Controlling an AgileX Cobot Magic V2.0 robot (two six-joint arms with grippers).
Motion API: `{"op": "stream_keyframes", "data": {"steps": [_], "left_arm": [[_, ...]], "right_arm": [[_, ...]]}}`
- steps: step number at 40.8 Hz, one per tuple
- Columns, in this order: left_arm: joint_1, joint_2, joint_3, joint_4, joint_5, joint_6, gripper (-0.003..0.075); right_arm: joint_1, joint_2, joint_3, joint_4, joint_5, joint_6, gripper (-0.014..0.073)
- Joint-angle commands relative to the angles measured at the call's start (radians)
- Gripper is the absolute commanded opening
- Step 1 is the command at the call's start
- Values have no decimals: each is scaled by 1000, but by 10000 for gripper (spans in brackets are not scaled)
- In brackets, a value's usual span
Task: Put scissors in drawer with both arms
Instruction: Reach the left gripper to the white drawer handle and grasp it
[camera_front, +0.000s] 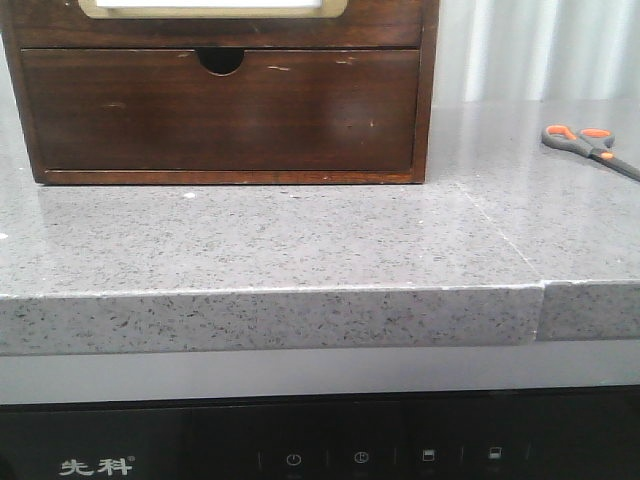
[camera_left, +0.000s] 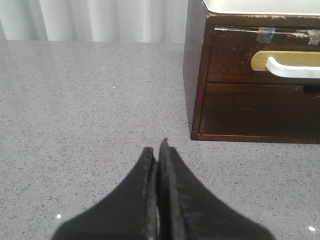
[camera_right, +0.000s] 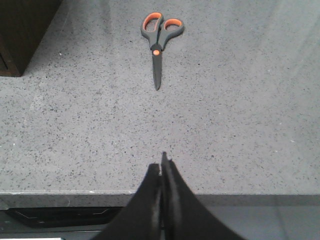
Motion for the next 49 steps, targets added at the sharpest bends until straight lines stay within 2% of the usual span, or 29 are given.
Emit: {"op": "stream_keyframes", "data": {"steps": [1,4,6,10,13,15,26,36,40,49], "left_arm": [[-9,15,-29,-14,-71,-7,-13],[-9,15,-29,-21,-71,-7,47],[-9,15,-29,-35,-71,-7,125],[-9,15,-29,-67,-77,-7,337],[-9,17,-29,-107,-85,-7,484],[-9,19,-29,-142,-90,-7,533],[-9,112,-29,-369,-164,-7,545],[-9,322,-29,-653,-186,29,545],[-9,405,-29,-835,-186,149,545],[-9,551,-31,-1303,-138,538,545]], "right_arm": [[2,16,-32,-25,-64,-2,-25],[2,16,-32,-25,-64,-2,93],[2,16,-32,-25,-64,-2,199],[2,16,-32,-25,-64,-2,423],[2,16,-32,-25,-63,-2,531],[2,16,-32,-25,-63,-2,556],[2,16,-32,-23,-56,-2,555],[2,16,-32,-23,-56,-2,555],[2,16,-32,-23,-56,-2,555],[2,16,-32,-23,-56,-2,555]]}}
